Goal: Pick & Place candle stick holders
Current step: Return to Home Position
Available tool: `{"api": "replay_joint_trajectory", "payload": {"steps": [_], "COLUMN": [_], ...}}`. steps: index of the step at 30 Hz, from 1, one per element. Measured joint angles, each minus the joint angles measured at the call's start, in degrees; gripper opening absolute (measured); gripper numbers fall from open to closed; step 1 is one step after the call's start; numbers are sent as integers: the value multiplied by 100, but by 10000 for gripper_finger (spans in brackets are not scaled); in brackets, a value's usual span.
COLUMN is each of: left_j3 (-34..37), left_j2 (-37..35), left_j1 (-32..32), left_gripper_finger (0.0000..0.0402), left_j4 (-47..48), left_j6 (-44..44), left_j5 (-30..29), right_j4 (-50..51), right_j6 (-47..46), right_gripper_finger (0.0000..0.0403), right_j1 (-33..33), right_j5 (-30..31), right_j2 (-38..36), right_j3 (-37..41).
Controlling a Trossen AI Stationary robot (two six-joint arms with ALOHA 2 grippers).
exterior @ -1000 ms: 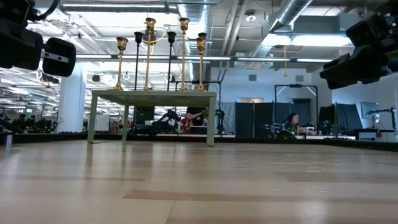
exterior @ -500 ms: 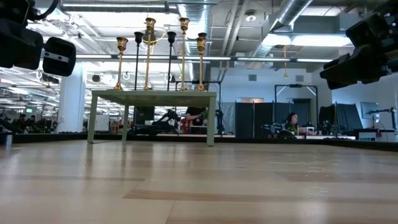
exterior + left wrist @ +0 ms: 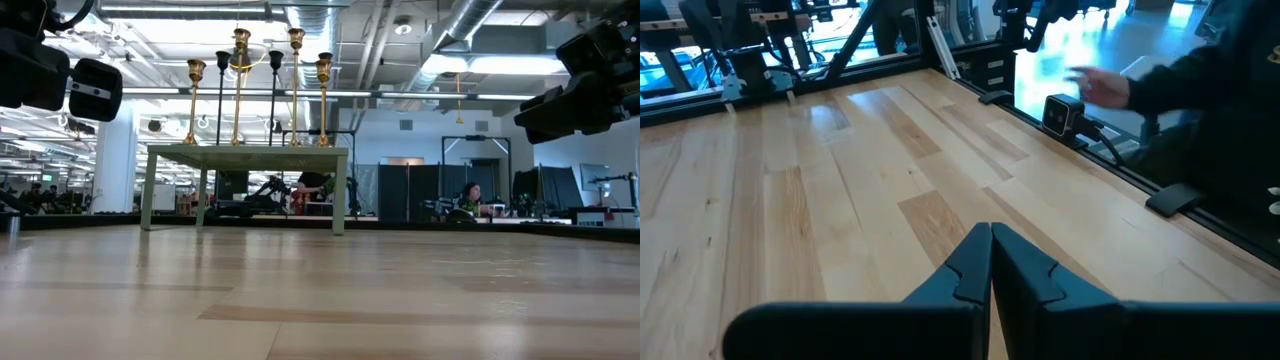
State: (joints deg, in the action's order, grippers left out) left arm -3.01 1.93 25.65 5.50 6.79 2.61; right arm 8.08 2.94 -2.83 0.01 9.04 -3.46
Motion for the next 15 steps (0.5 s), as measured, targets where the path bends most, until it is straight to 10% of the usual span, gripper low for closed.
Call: {"api": "replay_joint_trajectory", "payload": {"steps": [15], "left_j3": [0], "left_j2": [0], "left_j1": [-1], "left_gripper_finger": [11], "left_j4": [-41], "left_j6": [0], "left_j5": [0], "right_j4": [0], "right_j6": [2], "right_gripper_finger": [0], "right_j1": [0], "right_j5": [1], "right_j2": [0], "right_j3": [1]}}
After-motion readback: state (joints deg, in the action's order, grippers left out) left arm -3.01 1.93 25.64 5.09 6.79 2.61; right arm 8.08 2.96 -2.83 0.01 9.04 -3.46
